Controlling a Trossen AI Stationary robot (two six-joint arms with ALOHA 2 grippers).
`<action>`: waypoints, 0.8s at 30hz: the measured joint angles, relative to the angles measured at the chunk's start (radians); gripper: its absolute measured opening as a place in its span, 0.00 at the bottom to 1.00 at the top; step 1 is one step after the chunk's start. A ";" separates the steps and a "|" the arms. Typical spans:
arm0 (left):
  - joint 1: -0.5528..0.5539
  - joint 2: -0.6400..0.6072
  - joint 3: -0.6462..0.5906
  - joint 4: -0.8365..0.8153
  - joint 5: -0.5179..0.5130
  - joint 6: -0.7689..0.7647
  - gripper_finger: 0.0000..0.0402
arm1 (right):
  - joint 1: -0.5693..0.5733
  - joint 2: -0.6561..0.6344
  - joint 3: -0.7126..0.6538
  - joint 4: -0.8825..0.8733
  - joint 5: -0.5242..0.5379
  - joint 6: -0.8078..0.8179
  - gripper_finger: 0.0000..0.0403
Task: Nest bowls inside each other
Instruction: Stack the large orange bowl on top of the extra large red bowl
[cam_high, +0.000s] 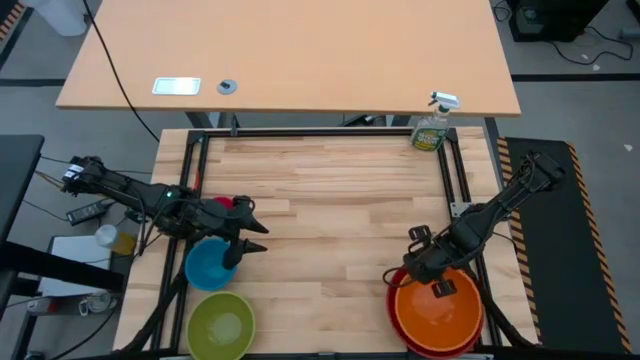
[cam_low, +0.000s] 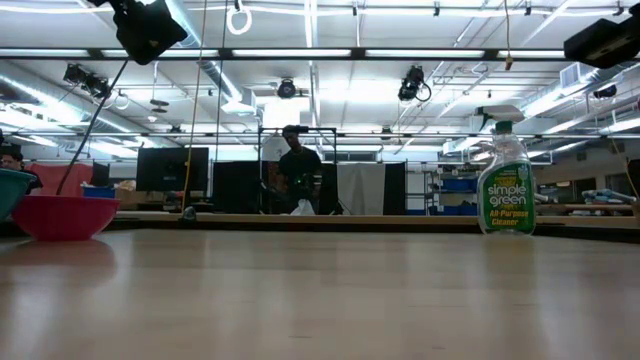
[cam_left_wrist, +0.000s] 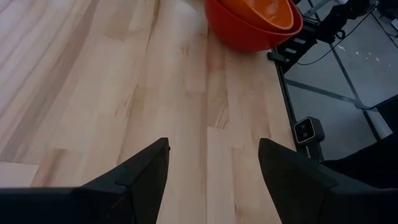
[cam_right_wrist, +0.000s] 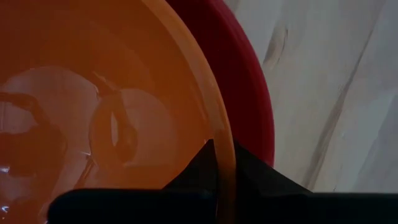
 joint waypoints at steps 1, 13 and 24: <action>0.000 0.000 0.000 0.000 0.000 0.000 0.63 | 0.000 0.000 0.000 0.011 -0.001 0.000 0.08; 0.000 0.000 0.000 0.000 0.000 0.000 0.63 | 0.000 0.000 0.000 0.030 -0.008 0.016 0.19; 0.000 0.000 0.000 0.000 0.001 -0.018 0.63 | 0.000 0.000 0.000 0.018 -0.037 0.063 0.28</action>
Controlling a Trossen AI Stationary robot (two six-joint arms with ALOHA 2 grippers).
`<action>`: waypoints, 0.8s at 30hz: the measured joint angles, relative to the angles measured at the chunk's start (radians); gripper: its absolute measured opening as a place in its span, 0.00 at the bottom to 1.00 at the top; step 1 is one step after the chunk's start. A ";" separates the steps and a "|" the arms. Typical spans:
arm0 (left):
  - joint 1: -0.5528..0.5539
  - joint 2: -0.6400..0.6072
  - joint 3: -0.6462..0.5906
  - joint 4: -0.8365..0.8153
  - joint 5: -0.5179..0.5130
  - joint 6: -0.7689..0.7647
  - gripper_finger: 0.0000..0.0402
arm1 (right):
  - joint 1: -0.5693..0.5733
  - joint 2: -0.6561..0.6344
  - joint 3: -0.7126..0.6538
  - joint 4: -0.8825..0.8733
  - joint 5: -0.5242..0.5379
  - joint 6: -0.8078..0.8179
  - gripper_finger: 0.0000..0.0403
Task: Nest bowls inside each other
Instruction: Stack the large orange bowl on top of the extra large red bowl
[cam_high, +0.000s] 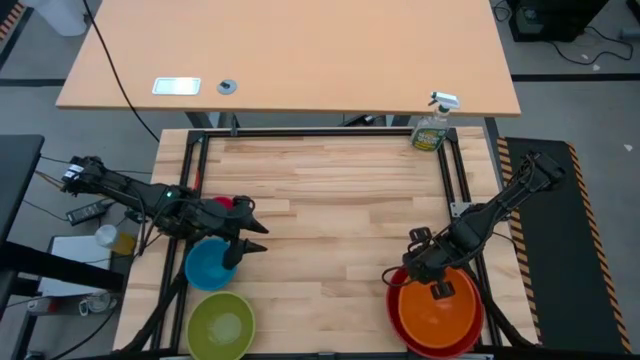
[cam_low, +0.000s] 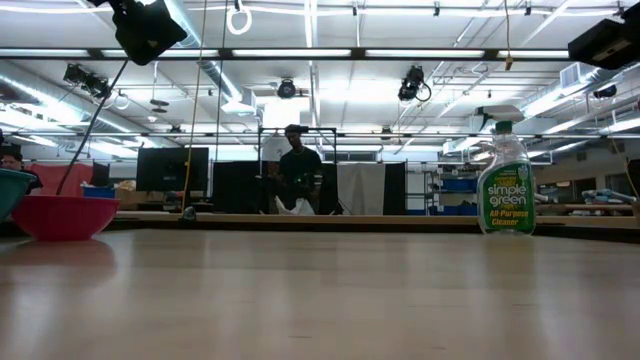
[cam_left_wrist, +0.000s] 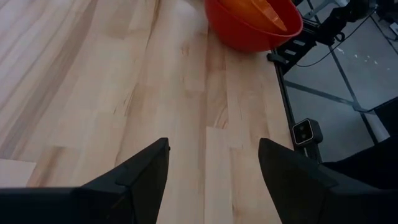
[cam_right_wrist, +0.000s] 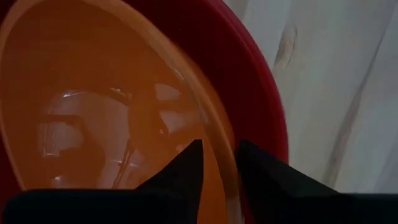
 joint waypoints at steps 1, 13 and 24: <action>0.000 0.000 0.000 0.000 0.000 0.000 0.63 | 0.000 0.000 0.000 0.000 -0.004 0.010 0.29; 0.000 0.000 0.000 0.000 0.000 0.001 0.63 | 0.000 0.000 0.000 -0.012 -0.026 0.113 0.45; 0.000 0.000 0.000 0.024 -0.001 0.001 0.63 | -0.003 0.000 0.053 -0.082 0.020 0.147 0.51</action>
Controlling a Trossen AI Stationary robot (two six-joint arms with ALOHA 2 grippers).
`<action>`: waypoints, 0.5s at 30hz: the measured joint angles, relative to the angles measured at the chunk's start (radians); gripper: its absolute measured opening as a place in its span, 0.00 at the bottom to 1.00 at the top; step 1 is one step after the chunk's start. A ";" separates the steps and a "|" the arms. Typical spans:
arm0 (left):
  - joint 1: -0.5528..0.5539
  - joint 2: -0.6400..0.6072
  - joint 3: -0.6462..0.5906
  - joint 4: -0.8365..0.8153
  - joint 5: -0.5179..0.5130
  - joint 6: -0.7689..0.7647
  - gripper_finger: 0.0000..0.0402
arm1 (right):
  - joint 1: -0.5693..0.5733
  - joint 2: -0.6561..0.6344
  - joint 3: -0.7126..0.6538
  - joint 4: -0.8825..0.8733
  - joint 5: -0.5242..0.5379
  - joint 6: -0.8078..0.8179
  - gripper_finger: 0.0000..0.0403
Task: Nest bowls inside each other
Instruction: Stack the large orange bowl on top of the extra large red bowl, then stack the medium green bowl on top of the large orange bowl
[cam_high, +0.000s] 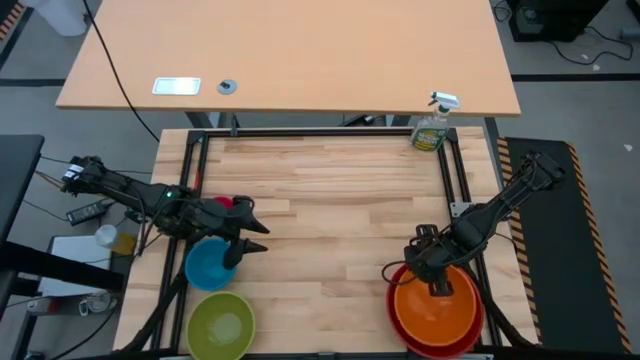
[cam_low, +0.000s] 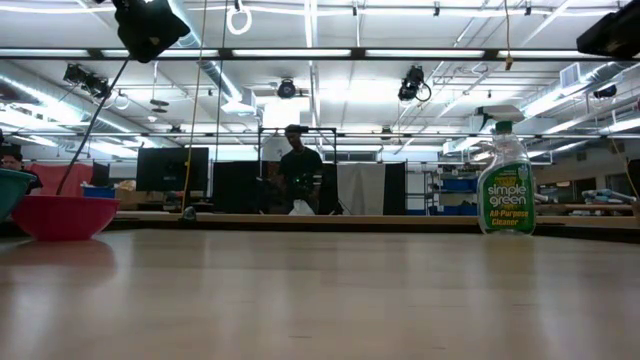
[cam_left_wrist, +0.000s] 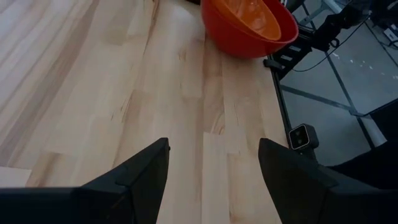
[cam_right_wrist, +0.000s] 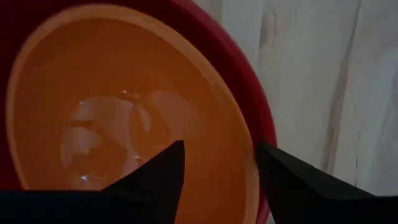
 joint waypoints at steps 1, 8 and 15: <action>0.000 0.000 0.000 -0.001 0.000 0.000 0.63 | 0.000 0.000 0.001 0.001 0.002 0.000 0.51; -0.001 0.000 0.000 -0.001 0.001 -0.010 0.63 | -0.002 0.000 0.010 -0.058 -0.001 0.025 0.51; -0.059 0.010 0.001 -0.010 0.291 -0.091 0.63 | -0.009 0.000 0.089 -0.162 0.034 0.034 0.51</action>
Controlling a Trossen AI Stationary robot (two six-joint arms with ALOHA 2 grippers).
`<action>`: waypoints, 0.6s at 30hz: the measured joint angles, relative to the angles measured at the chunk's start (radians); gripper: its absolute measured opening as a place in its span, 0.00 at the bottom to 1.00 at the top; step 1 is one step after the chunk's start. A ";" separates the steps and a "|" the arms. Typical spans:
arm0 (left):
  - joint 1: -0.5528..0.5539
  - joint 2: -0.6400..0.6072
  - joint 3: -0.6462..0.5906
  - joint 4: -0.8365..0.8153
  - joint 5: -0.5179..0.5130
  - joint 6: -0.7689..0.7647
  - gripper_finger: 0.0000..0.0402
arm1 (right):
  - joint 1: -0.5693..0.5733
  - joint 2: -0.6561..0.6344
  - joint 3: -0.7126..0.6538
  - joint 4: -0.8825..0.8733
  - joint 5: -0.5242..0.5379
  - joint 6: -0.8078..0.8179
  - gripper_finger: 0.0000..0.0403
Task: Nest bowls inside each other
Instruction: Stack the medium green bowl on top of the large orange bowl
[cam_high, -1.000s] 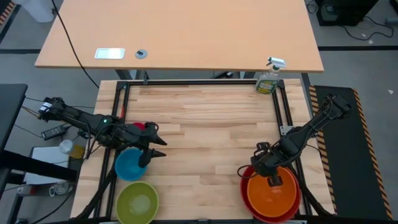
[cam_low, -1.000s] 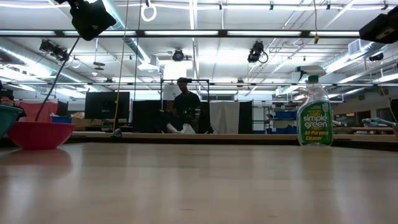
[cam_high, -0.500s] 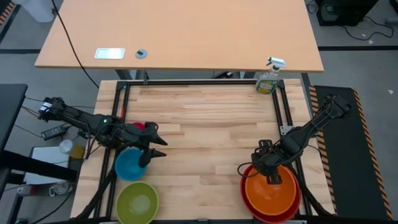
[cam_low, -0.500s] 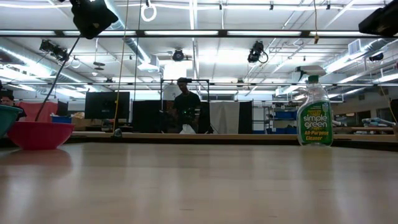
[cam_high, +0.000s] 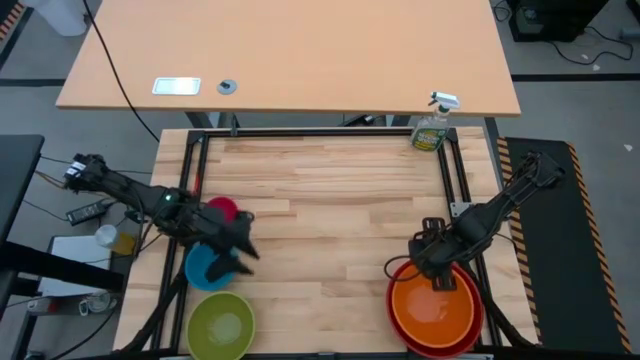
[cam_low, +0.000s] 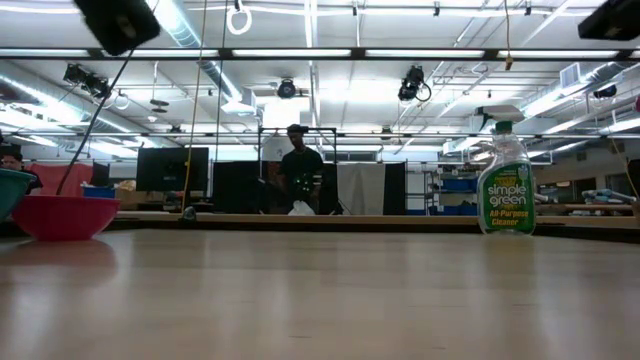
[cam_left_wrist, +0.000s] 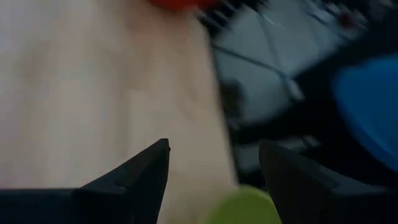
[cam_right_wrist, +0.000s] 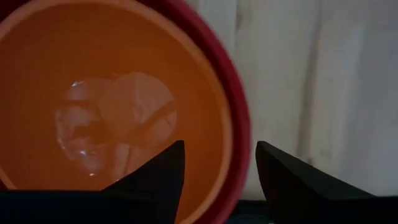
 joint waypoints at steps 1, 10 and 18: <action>-0.020 0.008 0.001 0.000 0.030 -0.004 0.62 | 0.000 0.000 0.017 -0.014 0.019 0.000 0.51; -0.245 0.200 0.003 -0.080 0.047 0.083 0.62 | -0.026 0.000 0.157 -0.112 0.172 0.114 0.51; -0.272 0.375 0.172 -0.315 0.020 0.232 0.62 | -0.032 -0.001 0.233 -0.133 0.309 0.115 0.51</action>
